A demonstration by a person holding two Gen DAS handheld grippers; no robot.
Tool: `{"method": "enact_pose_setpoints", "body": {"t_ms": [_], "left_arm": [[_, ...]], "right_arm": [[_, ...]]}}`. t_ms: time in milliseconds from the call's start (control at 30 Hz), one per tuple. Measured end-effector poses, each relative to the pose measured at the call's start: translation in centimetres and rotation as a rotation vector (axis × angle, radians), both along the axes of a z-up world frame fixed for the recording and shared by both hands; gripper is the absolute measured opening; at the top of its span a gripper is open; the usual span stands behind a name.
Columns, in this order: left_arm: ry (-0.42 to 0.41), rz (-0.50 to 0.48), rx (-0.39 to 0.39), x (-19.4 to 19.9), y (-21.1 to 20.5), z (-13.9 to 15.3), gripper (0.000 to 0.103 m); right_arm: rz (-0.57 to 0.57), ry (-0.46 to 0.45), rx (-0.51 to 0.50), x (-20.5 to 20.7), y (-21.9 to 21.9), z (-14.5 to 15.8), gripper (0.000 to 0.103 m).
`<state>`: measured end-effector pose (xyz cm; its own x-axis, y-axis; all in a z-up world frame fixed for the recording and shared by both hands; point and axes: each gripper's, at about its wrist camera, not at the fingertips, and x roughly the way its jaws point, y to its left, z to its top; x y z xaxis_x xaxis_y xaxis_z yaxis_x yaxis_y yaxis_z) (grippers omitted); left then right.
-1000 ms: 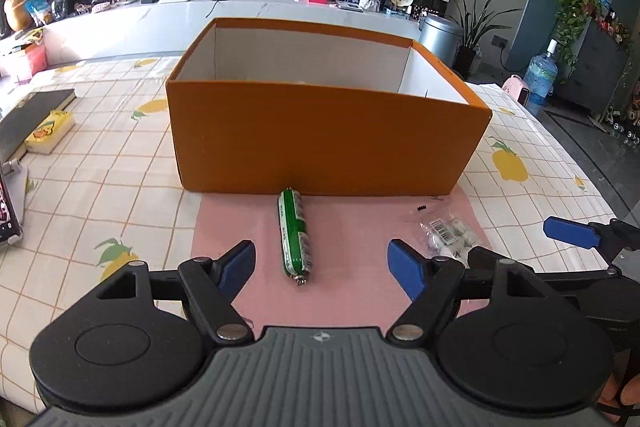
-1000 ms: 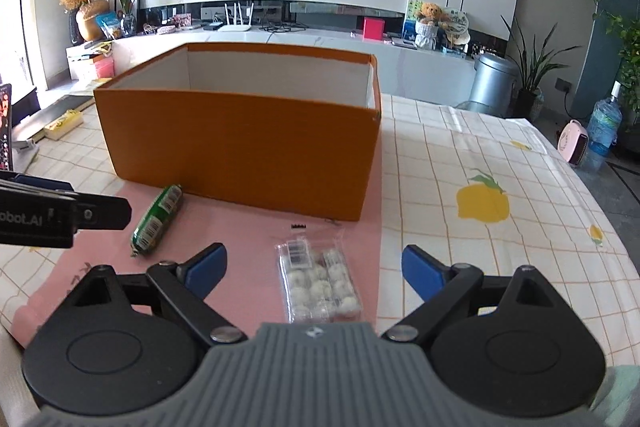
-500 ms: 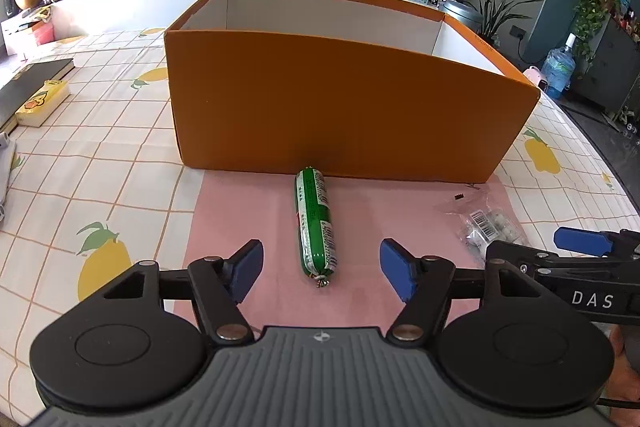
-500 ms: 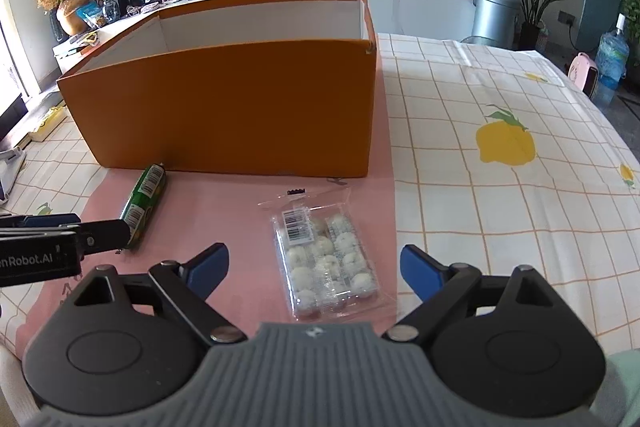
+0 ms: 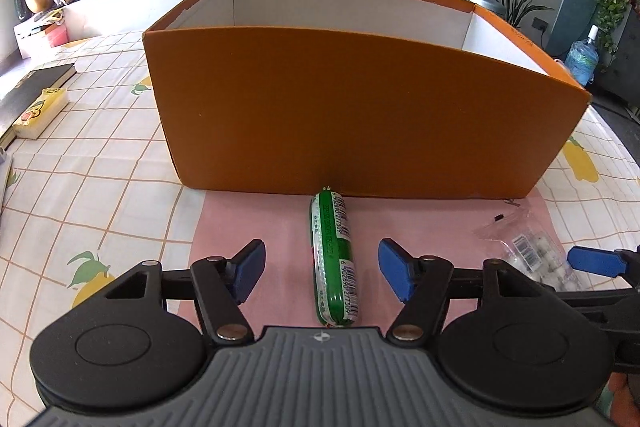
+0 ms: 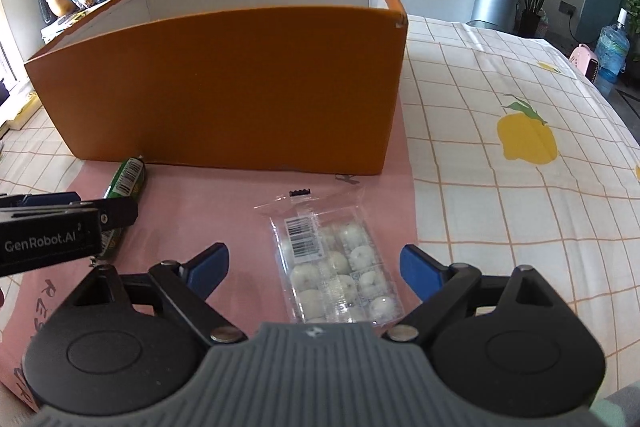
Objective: Organize snacks
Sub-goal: 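Close the left gripper on the green sausage while the right gripper grasps the candy packet, then lift the green sausage and candy packet and carry both over the orange box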
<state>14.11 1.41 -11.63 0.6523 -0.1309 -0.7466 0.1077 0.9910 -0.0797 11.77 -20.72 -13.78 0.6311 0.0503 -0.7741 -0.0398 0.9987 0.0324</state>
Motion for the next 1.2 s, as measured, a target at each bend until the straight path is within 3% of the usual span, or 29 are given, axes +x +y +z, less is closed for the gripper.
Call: {"method": "enact_pose_setpoints", "body": {"t_ms": [200,333,500,1200], "left_arm": [[0.023,0.007,0.011,0.7,-0.2,-0.5,0.060],[0.021,-0.008,0.032,0.7,-0.5,-0.6,0.050],[0.011,-0.027,0.057,0.8,-0.8,-0.6,0.026],[0.018,-0.012,0.007,-2.0,0.9,1.2,0.025]], "right_arm": [[-0.019,0.030,0.017,0.5,-0.2,-0.6,0.088],[0.004,0.014,-0.033,0.2,0.6,-0.7,0.079],[0.038,-0.005,-0.035,-0.2,1.1,-0.5,0.066],[0.071,-0.050,-0.001,-1.6,1.0,0.3,0.059]]}}
